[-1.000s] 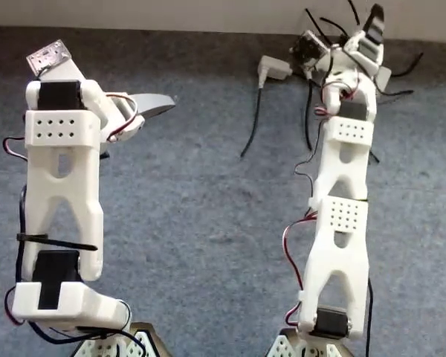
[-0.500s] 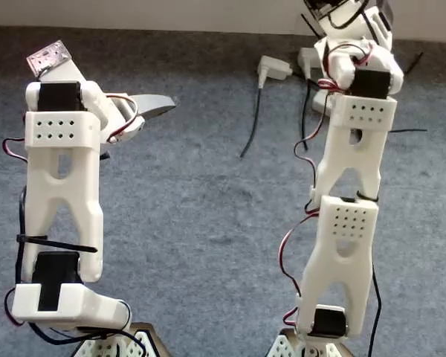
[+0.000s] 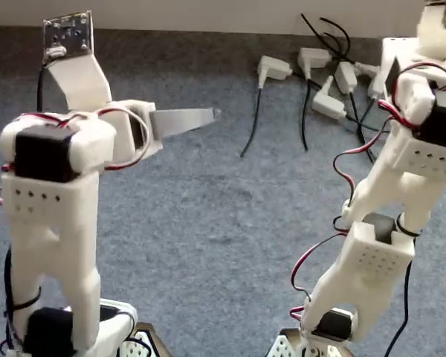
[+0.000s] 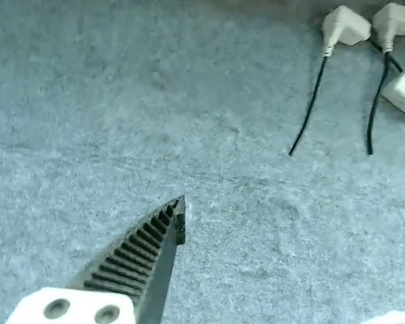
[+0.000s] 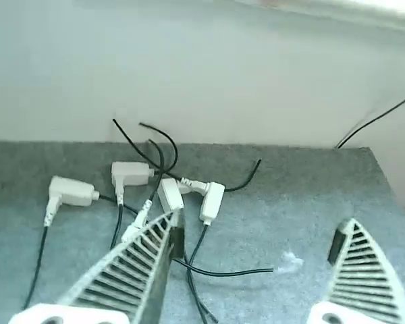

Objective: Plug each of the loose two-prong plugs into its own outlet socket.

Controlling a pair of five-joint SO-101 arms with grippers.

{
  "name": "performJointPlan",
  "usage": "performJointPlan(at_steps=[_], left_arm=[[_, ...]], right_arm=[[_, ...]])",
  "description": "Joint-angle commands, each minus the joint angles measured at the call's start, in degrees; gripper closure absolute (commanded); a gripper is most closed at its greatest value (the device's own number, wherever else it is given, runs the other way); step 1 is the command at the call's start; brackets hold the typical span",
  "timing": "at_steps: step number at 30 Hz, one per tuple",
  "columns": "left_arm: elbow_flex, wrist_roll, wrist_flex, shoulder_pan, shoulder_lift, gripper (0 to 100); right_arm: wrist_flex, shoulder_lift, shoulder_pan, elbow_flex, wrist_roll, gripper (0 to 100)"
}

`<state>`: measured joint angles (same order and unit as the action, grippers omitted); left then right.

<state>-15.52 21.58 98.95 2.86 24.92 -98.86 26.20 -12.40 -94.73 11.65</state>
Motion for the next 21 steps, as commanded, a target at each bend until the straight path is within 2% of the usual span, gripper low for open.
performJointPlan(at_steps=[1,6,12,15,19,21], left_arm=[[-0.3,-2.7,0.6,1.2,9.0,44],[8.0,-6.5,0.6,1.2,21.5,44],[20.6,-8.3,0.4,1.2,40.0,44],[25.7,-8.2,0.4,1.2,49.9,45],[32.0,-8.4,0.1,1.2,60.7,60],[35.6,-8.4,-2.9,1.2,65.7,69]], right_arm=[[-2.3,-5.1,-0.7,-5.4,-4.9,73.8],[-2.3,-10.2,-0.7,-5.4,-8.9,87.8],[-2.4,-17.0,-0.6,-5.0,-14.1,88.2],[-2.4,-21.4,-0.5,-0.3,-16.8,88.2],[-2.4,-31.4,-0.5,13.8,-19.8,88.2],[-2.3,-38.0,-0.5,23.5,-20.7,88.2]])
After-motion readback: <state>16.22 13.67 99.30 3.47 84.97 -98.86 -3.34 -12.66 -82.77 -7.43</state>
